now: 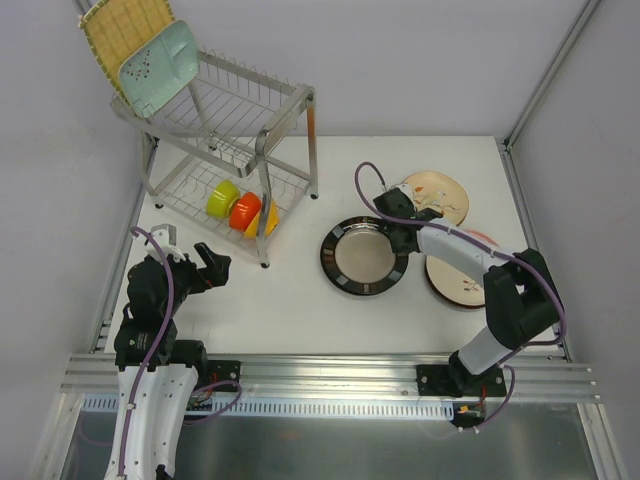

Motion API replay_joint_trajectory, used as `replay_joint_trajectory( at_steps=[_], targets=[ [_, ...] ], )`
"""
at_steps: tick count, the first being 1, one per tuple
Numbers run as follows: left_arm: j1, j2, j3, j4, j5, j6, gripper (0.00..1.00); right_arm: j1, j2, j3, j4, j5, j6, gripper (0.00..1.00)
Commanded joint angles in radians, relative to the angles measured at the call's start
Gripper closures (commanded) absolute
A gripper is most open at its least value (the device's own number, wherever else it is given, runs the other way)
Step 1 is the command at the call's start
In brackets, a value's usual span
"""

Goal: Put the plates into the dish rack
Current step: Grab a plate with the left arm

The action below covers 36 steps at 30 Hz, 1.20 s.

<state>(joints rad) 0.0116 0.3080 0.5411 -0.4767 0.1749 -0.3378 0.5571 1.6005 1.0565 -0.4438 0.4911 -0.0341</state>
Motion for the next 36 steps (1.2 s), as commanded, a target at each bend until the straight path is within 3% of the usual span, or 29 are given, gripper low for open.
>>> replay_joint_trajectory(
  at_steps=[1, 9, 15, 18, 31, 34, 36],
  targets=[
    [-0.009, -0.009, 0.005, 0.015, 0.011, -0.006, 0.01, -0.002, -0.060, 0.023, -0.079, 0.102, -0.021, 0.75],
    [-0.009, -0.012, 0.005, 0.013, 0.014, -0.006, 0.01, -0.011, -0.093, -0.003, -0.084, 0.081, -0.003, 0.75],
    [-0.009, -0.014, 0.005, 0.013, 0.017, -0.006, 0.01, -0.013, -0.120, -0.039, 0.005, -0.069, -0.006, 0.45],
    [-0.009, -0.012, 0.005, 0.013, 0.018, -0.006, 0.01, -0.011, -0.084, -0.043, 0.045, -0.111, -0.004, 0.36],
    [-0.009, -0.021, 0.005, 0.012, 0.018, -0.004, 0.01, -0.034, 0.075, -0.027, 0.128, -0.152, -0.003, 0.36],
    [-0.009, -0.020, 0.005, 0.012, 0.017, -0.006, 0.01, -0.039, 0.098, -0.017, 0.120, -0.145, -0.009, 0.39],
    [-0.009, -0.015, 0.007, 0.012, 0.018, -0.004, 0.01, -0.039, 0.104, -0.012, 0.110, -0.140, -0.012, 0.45]
  ],
)
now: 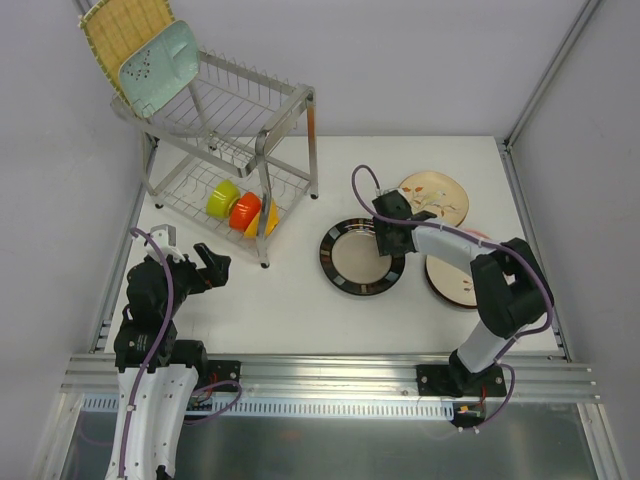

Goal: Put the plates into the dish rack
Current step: Grab a plate with the left arm

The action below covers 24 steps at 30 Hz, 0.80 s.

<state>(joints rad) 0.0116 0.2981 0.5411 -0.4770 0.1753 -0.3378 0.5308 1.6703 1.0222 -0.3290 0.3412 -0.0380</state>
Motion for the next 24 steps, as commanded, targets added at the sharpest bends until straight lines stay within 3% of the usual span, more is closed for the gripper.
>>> replay_joint_trajectory(
  at_steps=[1, 8, 11, 16, 19, 24],
  targets=[
    [-0.009, -0.001, 0.007, 0.012, 0.020, -0.004, 0.01, -0.012, 0.035, 0.022, -0.008, 0.013, -0.011, 0.48],
    [-0.009, 0.010, 0.005, 0.014, 0.053, -0.010, 0.01, -0.012, 0.020, 0.027, -0.042, 0.058, -0.023, 0.78],
    [-0.009, 0.035, 0.011, 0.014, 0.082, -0.023, 0.01, -0.011, 0.000, 0.032, -0.056, 0.065, -0.023, 0.81],
    [-0.009, 0.081, 0.031, 0.014, 0.251, -0.110, 0.01, -0.012, -0.023, 0.033, -0.067, 0.056, -0.030, 0.88],
    [-0.009, 0.084, 0.040, 0.014, 0.294, -0.180, 0.01, -0.009, -0.041, 0.027, -0.065, 0.039, -0.028, 0.98],
    [-0.082, 0.096, 0.030, 0.017, 0.300, -0.228, 0.01, -0.011, -0.081, 0.009, -0.059, 0.009, -0.019, 0.96]
  ],
)
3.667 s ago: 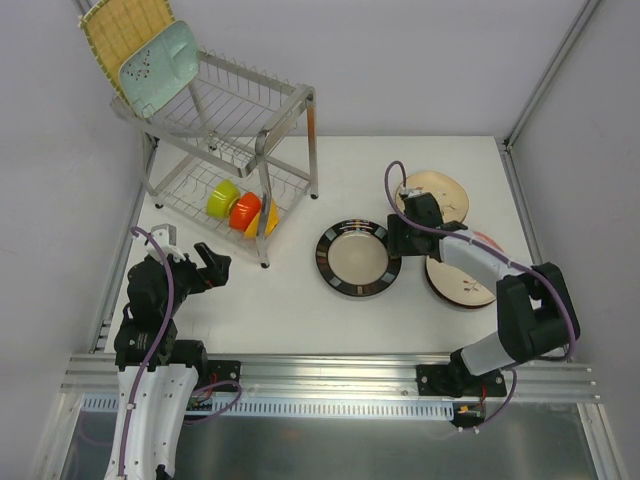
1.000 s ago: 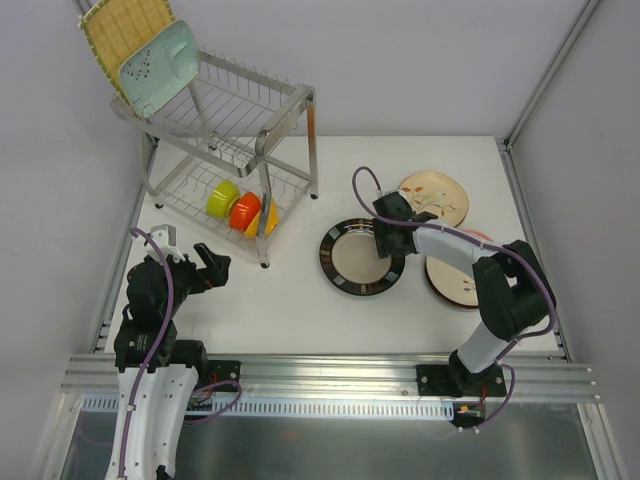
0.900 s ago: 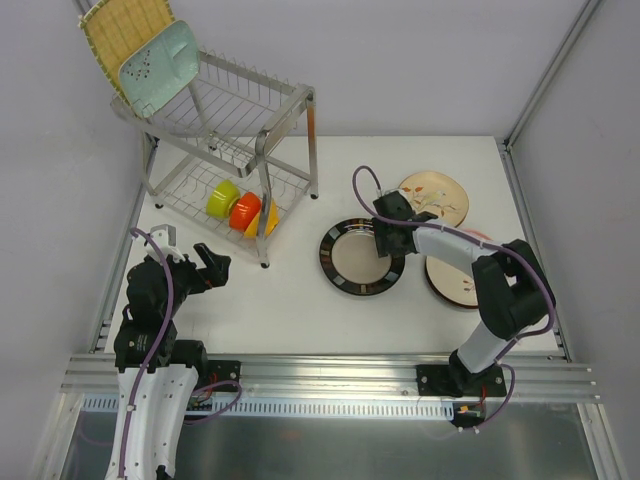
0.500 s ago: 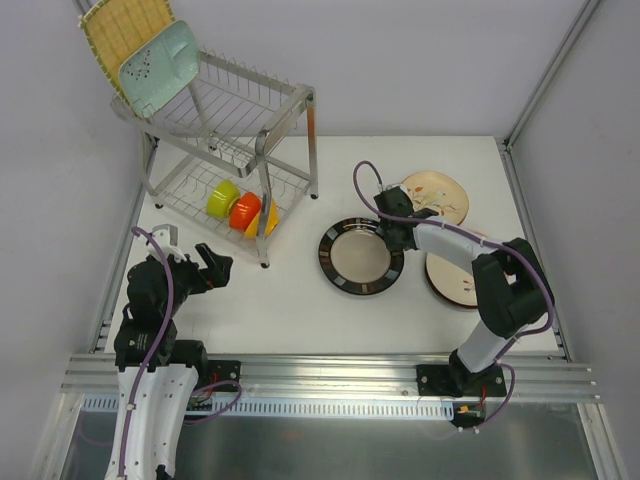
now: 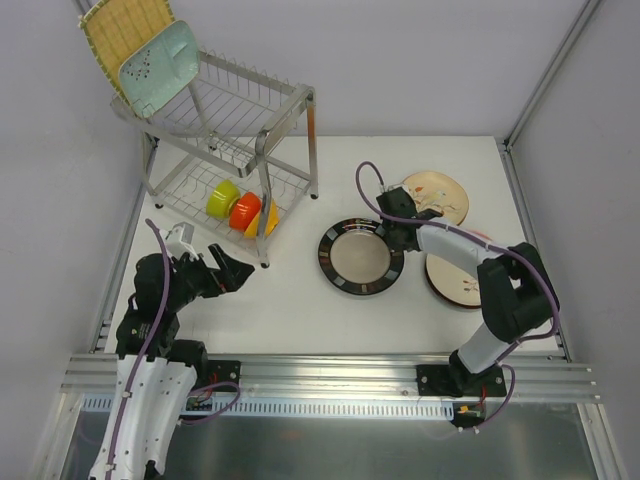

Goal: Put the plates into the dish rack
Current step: Grab a plate with the left arm

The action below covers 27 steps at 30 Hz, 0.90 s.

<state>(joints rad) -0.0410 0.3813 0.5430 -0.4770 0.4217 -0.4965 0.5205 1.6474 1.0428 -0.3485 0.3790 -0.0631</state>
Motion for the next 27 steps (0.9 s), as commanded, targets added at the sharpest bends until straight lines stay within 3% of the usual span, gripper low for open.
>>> replay_joint_trajectory(
  at_steps=[1, 9, 15, 20, 27],
  targets=[
    [-0.037, 0.014, 0.023, 0.017, 0.051, -0.074, 0.01, -0.001, -0.073, -0.018, -0.041, -0.041, 0.009, 0.96],
    [-0.216, 0.091, 0.000, 0.043, -0.043, -0.163, 0.01, -0.004, -0.141, -0.050, -0.026, -0.109, 0.043, 0.84],
    [-0.430, 0.146, -0.011, 0.097, -0.251, -0.263, 0.01, -0.013, -0.195, -0.108, 0.014, -0.152, 0.092, 0.57],
    [-0.543, 0.194, -0.028, 0.112, -0.371, -0.295, 0.01, -0.059, -0.245, -0.170, 0.087, -0.218, 0.126, 0.56],
    [-0.556, 0.199, -0.046, 0.112, -0.403, -0.306, 0.01, -0.106, -0.255, -0.219, 0.143, -0.324, 0.152, 0.56]
  ],
)
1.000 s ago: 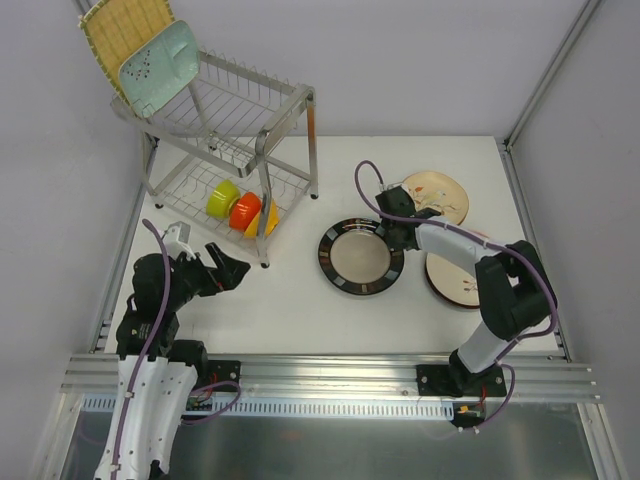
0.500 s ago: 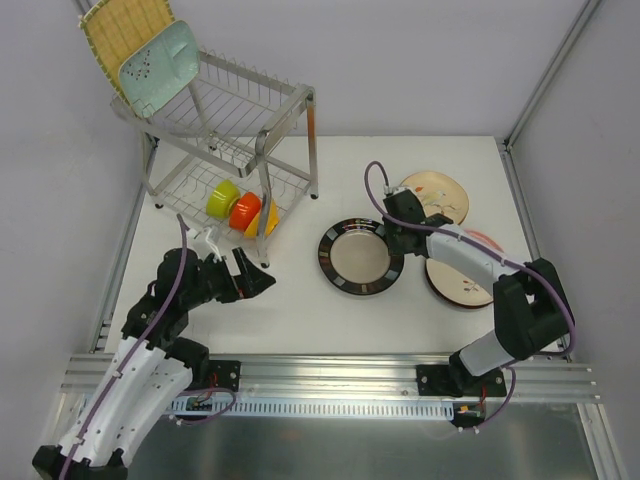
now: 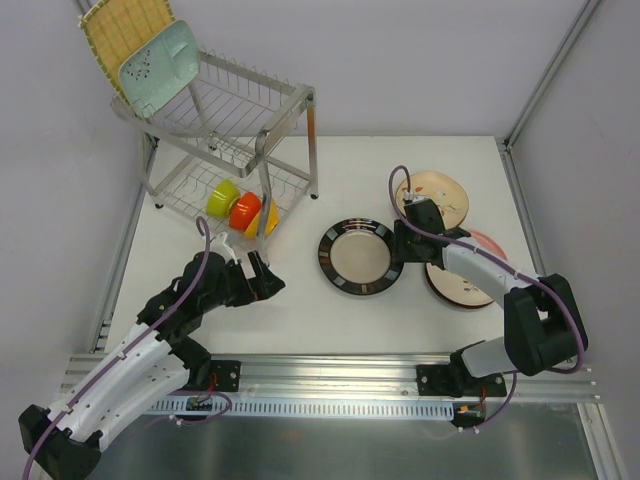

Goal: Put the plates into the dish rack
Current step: Grab a plate with the left arm

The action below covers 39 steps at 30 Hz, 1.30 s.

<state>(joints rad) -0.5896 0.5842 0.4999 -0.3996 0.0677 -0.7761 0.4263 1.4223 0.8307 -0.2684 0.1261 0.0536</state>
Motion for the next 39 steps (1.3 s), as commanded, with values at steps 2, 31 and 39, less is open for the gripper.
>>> replay_joint_trajectory(
  at_steps=[2, 31, 39],
  targets=[
    [-0.009, -0.006, -0.004, 0.035, -0.051, -0.026, 0.01, -0.018, -0.025, -0.016, 0.078, -0.086, 0.046, 0.56],
    [-0.016, 0.016, -0.009, 0.036, -0.060, -0.037, 0.01, -0.023, 0.081, -0.033, 0.138, -0.212, 0.091, 0.59],
    [-0.022, 0.034, -0.006, 0.038, -0.063, -0.046, 0.01, -0.034, 0.112, -0.051, 0.158, -0.259, 0.092, 0.60]
  ],
)
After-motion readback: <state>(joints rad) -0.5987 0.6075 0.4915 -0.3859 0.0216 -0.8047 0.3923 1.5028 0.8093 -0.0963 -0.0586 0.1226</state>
